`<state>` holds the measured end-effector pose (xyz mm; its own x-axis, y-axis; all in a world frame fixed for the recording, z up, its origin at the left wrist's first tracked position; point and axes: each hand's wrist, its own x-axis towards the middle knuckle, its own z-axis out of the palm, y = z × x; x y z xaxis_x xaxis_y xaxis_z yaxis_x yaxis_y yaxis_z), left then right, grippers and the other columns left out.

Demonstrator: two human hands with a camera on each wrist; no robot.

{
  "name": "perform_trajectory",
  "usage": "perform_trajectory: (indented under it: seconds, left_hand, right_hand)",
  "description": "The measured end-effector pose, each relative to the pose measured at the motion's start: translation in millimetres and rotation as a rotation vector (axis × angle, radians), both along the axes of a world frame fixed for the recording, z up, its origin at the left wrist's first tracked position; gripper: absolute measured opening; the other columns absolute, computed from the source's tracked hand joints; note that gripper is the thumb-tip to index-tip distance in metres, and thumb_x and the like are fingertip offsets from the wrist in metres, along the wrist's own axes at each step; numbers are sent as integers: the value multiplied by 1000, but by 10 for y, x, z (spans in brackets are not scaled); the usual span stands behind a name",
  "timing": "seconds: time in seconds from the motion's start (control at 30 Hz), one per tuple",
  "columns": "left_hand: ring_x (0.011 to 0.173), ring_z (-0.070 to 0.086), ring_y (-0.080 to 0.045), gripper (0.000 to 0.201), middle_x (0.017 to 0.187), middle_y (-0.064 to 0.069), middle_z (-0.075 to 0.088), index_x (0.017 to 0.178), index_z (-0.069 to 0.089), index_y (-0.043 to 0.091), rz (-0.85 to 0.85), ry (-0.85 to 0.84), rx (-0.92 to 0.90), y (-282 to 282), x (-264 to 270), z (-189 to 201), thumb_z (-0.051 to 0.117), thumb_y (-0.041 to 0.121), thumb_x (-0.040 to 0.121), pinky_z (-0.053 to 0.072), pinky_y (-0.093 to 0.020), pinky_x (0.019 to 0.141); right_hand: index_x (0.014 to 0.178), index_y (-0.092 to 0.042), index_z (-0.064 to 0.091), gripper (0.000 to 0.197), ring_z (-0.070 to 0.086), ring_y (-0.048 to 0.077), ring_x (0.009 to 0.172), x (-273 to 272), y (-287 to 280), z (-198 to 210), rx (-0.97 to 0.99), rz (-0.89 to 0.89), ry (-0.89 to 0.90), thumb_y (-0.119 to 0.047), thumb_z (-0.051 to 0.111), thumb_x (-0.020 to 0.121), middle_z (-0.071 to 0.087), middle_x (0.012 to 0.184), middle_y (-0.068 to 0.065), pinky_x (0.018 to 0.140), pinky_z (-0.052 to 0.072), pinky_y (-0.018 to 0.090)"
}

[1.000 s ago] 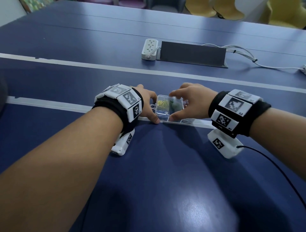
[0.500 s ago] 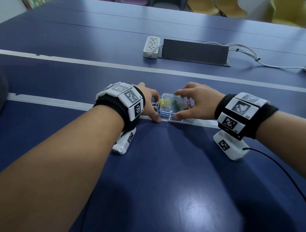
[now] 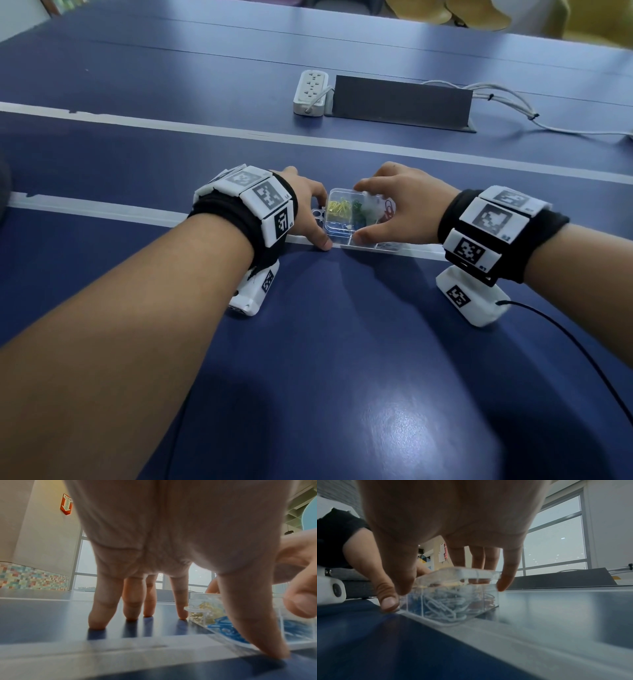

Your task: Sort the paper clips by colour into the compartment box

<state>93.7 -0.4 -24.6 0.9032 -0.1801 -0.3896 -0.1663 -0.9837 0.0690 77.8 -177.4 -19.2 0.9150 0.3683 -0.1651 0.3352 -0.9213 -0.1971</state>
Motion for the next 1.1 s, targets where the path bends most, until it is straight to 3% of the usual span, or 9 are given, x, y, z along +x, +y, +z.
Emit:
perform_trajectory:
  seconds: [0.73, 0.8, 0.9, 1.0, 1.1]
  left_hand:
    - [88, 46, -26, 77, 105, -1, 35, 127, 47, 43, -9, 2, 23, -9, 1, -18, 71, 67, 58, 42, -35, 84]
    - [96, 51, -29, 83, 109, -3, 37, 131, 42, 44, -8, 9, 14, -2, -7, -14, 71, 69, 57, 43, -37, 87]
    - [122, 46, -39, 101, 135, -10, 37, 142, 18, 51, -7, 31, 4, 1, 1, -34, 66, 75, 57, 40, -46, 99]
    - [127, 42, -41, 98, 141, -12, 33, 143, 13, 51, -26, 19, 32, -6, -20, -16, 59, 77, 61, 38, -47, 103]
    - [131, 39, -40, 115, 146, -11, 30, 145, 3, 48, -19, 23, -5, -1, -35, 15, 67, 75, 54, 38, -49, 106]
  right_hand:
    - [136, -25, 46, 78, 52, 22, 111, -8, 21, -58, -34, 11, 27, -58, 67, 69, 48, 129, 2, 95, 43, 33]
    - [135, -25, 47, 77, 52, 22, 110, 7, 40, -45, -53, 9, 35, -57, 68, 69, 47, 130, 2, 96, 43, 33]
    - [136, -25, 45, 79, 53, 23, 109, 34, 41, -40, -53, -2, 42, -57, 69, 67, 48, 131, 3, 97, 44, 35]
    - [143, -24, 33, 91, 49, 24, 120, 25, 43, -29, -95, 1, 83, -59, 69, 67, 48, 137, 3, 101, 40, 35]
    - [150, -24, 2, 122, 33, 23, 139, 8, -41, 68, 1, -53, 171, -63, 71, 58, 32, 153, 7, 114, 28, 38]
